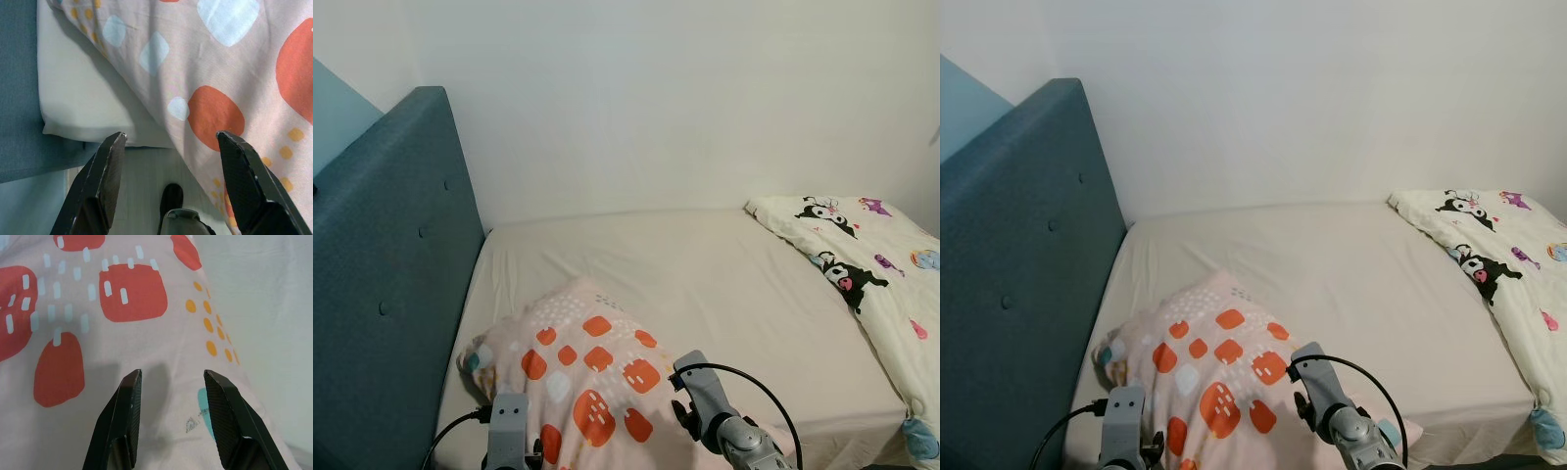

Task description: Clean up the room

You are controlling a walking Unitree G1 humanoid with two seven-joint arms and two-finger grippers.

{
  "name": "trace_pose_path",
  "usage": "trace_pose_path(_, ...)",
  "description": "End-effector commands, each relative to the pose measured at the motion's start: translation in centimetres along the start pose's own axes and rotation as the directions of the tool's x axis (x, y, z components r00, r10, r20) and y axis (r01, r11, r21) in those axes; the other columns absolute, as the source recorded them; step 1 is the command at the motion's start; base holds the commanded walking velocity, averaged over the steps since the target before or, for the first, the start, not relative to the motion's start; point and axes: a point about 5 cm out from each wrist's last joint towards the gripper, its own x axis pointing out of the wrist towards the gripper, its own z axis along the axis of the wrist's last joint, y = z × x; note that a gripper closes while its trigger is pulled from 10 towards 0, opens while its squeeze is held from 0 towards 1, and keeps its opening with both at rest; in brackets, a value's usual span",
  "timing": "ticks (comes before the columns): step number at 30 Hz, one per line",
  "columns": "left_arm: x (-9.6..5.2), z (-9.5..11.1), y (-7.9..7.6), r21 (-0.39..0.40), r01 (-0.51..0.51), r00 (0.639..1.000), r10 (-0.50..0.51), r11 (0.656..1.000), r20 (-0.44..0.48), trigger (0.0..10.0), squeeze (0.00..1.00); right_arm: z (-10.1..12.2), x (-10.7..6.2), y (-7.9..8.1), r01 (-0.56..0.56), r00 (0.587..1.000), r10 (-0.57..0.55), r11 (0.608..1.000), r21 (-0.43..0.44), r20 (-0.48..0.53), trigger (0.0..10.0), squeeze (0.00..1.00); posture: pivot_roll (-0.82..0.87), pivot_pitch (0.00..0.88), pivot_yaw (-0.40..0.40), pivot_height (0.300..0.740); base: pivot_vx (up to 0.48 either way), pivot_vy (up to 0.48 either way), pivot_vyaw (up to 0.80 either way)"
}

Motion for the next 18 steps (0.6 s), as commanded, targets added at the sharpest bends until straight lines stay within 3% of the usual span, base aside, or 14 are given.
trace_pose_path(1, -0.14, -0.45, 0.07, 0.006, 0.001, 1.000, -0.001, 1.000, -0.019, 10.0, 0.00, -0.31, -0.06, -0.01, -0.003, 1.000, 0.002, 1.000, -0.011, -0.017, 10.0, 0.00, -0.11, 0.000, -0.071, 0.740, 0.000, 0.000, 0.00)
trace_pose_path(18, -0.16, -0.50, 0.15, 0.009, 0.001, 1.000, -0.001, 1.000, -0.019, 10.0, 0.00, -0.41, -0.06, 0.10, -0.001, 1.000, 0.001, 1.000, -0.004, -0.021, 10.0, 0.00, -0.11, 0.000, -0.066, 0.740, 0.000, 0.000, 0.00)
